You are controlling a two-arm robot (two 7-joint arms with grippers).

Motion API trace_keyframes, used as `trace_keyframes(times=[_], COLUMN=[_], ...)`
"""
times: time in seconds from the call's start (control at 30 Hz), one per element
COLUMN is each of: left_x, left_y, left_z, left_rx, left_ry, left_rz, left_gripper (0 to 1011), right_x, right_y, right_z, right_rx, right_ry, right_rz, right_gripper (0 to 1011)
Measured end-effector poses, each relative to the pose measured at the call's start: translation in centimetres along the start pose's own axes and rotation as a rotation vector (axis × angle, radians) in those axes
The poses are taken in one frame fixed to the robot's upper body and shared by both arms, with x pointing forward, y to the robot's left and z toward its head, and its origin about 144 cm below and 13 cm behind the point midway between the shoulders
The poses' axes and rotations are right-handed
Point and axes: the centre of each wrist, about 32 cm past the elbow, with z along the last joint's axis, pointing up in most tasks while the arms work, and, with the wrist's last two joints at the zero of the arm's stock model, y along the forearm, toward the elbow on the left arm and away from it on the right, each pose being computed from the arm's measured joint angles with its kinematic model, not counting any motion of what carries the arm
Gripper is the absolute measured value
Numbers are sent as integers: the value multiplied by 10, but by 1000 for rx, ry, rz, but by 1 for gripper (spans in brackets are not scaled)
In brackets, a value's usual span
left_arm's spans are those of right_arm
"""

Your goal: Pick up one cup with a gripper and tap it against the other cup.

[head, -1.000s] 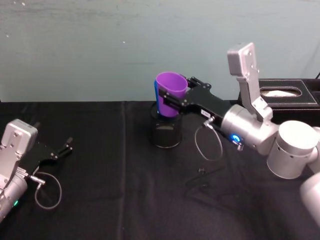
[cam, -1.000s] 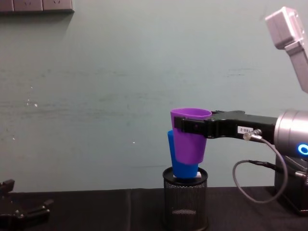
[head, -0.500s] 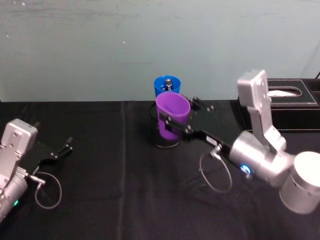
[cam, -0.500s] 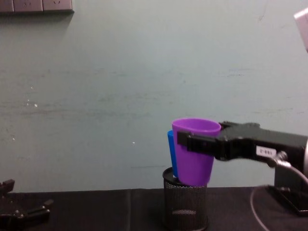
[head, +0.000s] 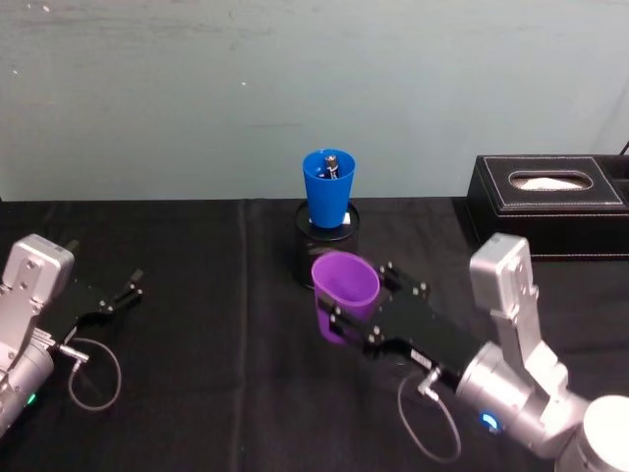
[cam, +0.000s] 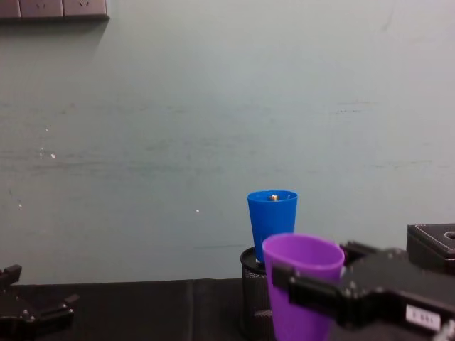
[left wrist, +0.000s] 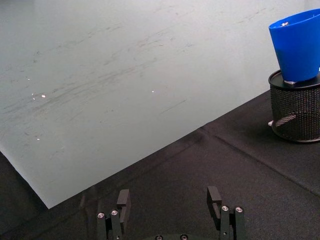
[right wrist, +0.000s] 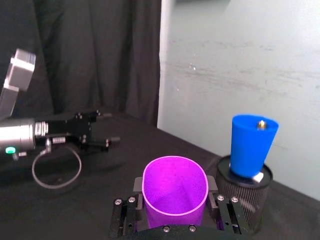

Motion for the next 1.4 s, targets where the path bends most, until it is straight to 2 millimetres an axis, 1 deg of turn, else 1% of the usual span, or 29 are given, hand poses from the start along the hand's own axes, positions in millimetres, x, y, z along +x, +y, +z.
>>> trace_keyframes(times=[0.07, 0.1, 0.13, 0.23, 0.47, 0.63, 0.83, 1.4], left_x=[0, 0, 0, 0, 0, 0, 0, 0], left_y=[0, 0, 0, 0, 0, 0, 0, 0], left_z=[0, 0, 0, 0, 0, 0, 0, 0], left_rx=[0, 0, 0, 0, 0, 0, 0, 0], left_ry=[0, 0, 0, 0, 0, 0, 0, 0], left_rz=[0, 0, 0, 0, 0, 0, 0, 0], left_gripper=[1000, 1000, 1000, 1000, 1000, 1000, 1000, 1000], right_x=[-5, -5, -9, -14, -21, -22, -20, -10], right_y=[-4, -4, -7, -10, -11, -9, -5, 14], right_z=[-8, -8, -15, -25, -38, -50, -55, -55], right_rx=[-8, -8, -16, -22, -22, -24, -31, -67], right_ry=[-9, -9, -13, -16, -32, 0, 31, 53], right_rz=[-6, -6, -12, -23, -44, -68, -94, -114], right_gripper=[718, 718, 718, 718, 718, 718, 718, 718])
